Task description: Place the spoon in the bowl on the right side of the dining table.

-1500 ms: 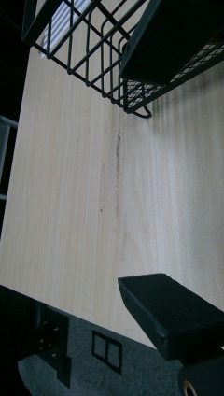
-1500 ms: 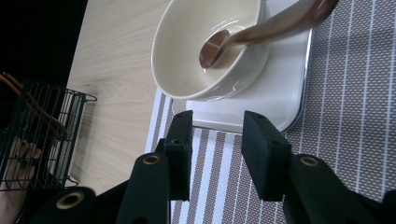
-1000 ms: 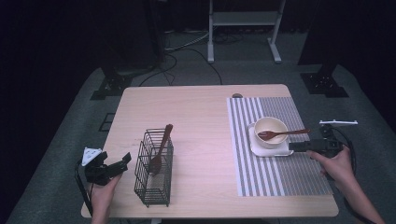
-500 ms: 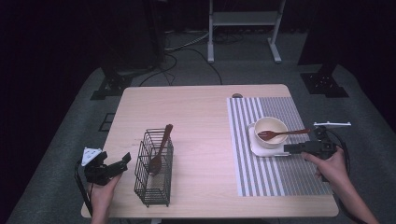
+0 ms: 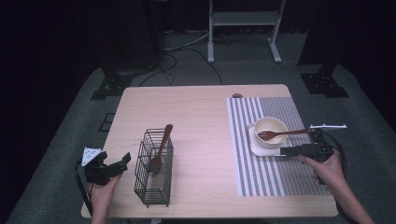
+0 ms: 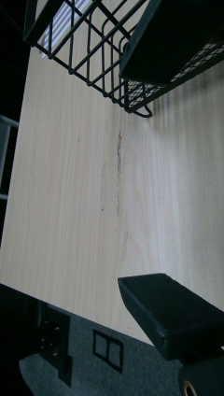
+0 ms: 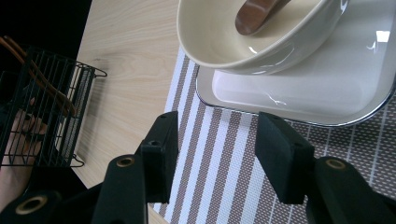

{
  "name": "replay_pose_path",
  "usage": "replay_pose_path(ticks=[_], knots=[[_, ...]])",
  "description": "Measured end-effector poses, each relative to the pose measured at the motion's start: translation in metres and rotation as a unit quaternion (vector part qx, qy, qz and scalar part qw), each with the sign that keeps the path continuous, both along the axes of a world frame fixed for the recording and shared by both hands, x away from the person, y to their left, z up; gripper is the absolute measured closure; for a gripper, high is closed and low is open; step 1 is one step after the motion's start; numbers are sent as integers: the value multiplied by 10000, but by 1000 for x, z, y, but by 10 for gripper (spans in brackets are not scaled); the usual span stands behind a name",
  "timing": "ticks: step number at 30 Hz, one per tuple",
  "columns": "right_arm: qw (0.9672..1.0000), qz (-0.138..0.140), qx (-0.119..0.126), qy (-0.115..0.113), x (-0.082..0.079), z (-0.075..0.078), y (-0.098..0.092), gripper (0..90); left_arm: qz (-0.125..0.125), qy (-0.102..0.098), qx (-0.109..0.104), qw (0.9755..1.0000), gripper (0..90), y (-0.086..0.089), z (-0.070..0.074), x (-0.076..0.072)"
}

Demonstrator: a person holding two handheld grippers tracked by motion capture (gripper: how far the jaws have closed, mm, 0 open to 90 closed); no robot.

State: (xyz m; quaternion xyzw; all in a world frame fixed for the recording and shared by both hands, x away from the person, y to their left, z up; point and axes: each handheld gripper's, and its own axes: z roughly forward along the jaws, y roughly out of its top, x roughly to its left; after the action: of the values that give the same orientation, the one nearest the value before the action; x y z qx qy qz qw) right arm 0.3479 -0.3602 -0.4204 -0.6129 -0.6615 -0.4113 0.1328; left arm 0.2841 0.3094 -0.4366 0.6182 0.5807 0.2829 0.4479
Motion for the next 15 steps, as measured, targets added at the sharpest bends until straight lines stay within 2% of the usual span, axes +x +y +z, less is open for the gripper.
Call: replay_pose_path(ticks=[15], knots=[[9999, 149, 45, 30, -7, -8, 9, 473, 2, 7, 3, 10000, 16, 0, 0, 0]])
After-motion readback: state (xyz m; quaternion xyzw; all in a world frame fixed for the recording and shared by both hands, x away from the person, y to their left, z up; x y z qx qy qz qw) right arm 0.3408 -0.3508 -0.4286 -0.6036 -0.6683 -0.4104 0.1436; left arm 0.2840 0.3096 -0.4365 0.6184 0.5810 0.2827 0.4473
